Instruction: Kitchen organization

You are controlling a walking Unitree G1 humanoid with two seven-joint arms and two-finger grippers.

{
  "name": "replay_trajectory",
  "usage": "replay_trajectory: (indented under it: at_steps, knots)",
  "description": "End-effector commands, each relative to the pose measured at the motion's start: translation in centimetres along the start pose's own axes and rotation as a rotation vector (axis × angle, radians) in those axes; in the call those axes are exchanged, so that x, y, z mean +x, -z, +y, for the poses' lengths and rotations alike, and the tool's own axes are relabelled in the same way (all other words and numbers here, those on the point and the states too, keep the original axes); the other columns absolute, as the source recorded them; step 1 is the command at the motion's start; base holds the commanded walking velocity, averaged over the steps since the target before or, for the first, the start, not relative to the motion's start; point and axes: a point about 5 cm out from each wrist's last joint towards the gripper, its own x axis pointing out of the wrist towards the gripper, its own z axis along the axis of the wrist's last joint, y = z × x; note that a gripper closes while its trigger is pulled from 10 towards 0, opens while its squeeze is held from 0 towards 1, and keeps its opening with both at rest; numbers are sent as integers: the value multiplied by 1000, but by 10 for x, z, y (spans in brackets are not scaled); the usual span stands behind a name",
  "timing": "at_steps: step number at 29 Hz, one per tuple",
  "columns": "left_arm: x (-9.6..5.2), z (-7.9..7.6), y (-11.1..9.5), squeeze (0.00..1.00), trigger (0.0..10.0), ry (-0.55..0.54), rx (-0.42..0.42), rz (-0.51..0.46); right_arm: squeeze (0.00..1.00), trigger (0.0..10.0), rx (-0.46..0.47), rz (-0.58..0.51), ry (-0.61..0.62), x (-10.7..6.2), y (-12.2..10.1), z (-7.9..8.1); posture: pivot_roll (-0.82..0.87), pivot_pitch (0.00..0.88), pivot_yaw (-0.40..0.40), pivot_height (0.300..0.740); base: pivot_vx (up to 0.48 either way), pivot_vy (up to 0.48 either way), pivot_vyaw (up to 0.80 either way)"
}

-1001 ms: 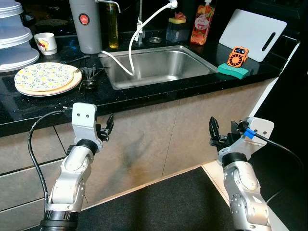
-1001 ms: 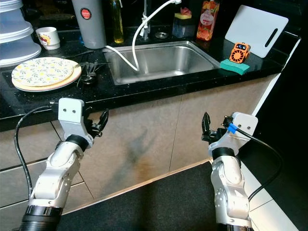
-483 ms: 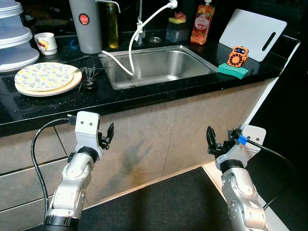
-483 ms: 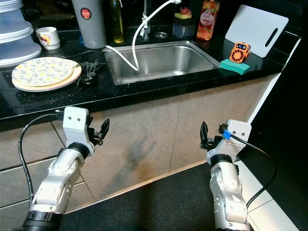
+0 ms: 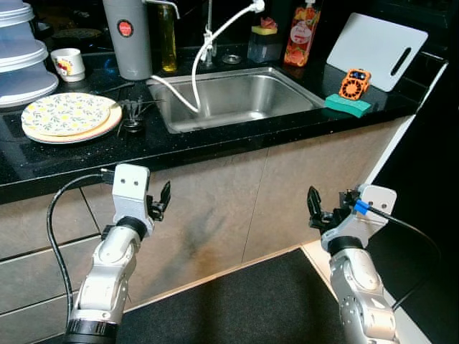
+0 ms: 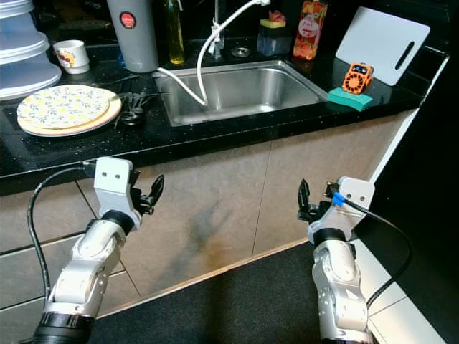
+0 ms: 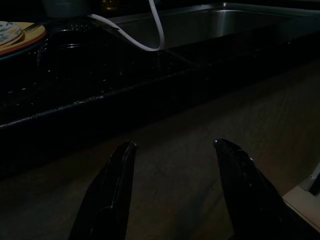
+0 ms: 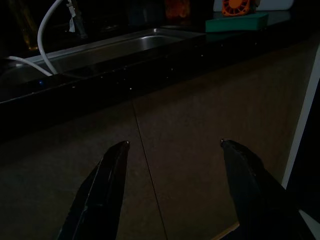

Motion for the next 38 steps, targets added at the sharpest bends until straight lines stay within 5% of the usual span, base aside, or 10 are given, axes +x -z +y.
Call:
replay_trajectory:
  at_steps: [1,10,13,16,25,38]
  knots:
    - [1,1,-1,0,10000,5,19,-3,0,10000,4,-24,-2,1,-6,1,13,0,-7,740,0,0,0]
    - [2,0,-5,0,10000,10,32,-22,0,10000,4,-35,-5,1,-8,2,14,0,-8,740,0,0,0]
    - [14,4,-44,0,10000,55,182,-172,0,10000,-47,-125,-29,8,-33,3,11,0,-12,740,0,0,0]
    - [29,17,-88,0,10000,43,233,-302,0,10000,-68,-243,-59,18,-68,6,8,0,-5,740,0,0,0]
    - [38,49,-130,0,10000,14,338,-387,0,10000,-158,-435,-103,21,-124,9,3,0,8,740,0,0,0]
    - [29,31,-103,0,10000,112,345,-313,0,10000,-220,-439,-137,20,-116,32,21,0,31,740,0,0,0]
